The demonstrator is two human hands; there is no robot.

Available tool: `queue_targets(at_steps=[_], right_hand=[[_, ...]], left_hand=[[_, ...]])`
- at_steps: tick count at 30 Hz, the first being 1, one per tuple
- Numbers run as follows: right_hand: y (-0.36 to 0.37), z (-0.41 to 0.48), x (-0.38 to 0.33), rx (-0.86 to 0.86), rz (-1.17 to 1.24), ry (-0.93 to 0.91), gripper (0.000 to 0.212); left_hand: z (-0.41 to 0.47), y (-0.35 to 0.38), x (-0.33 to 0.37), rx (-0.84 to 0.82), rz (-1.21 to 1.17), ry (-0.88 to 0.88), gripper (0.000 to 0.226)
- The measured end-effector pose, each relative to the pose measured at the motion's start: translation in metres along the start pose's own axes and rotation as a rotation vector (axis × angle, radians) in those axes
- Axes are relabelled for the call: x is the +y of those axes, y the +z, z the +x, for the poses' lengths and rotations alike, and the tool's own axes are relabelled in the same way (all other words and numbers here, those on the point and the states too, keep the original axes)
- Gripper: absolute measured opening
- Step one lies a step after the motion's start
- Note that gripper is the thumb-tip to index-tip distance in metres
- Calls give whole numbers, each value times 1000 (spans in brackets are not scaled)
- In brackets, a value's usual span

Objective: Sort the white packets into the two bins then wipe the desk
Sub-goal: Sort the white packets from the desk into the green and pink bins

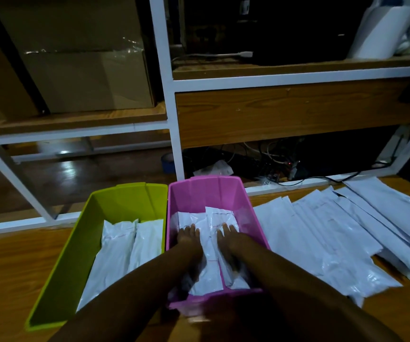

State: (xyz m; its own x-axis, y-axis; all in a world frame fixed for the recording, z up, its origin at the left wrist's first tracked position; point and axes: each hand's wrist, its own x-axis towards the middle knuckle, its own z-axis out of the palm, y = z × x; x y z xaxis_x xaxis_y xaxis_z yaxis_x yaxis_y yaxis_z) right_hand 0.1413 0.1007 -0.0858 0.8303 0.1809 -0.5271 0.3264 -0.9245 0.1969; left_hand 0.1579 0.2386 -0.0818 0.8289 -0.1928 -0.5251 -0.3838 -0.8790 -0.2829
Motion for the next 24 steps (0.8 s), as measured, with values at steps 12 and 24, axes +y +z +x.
queue_targets(at_steps=[12, 24], right_hand=[[-49, -112, 29, 521, 465, -23, 78], [62, -322, 33, 1098, 958, 88, 51]], left_hand=[[-89, -54, -11, 483, -163, 90, 73], [-258, -14, 142, 1134, -1017, 321, 61]])
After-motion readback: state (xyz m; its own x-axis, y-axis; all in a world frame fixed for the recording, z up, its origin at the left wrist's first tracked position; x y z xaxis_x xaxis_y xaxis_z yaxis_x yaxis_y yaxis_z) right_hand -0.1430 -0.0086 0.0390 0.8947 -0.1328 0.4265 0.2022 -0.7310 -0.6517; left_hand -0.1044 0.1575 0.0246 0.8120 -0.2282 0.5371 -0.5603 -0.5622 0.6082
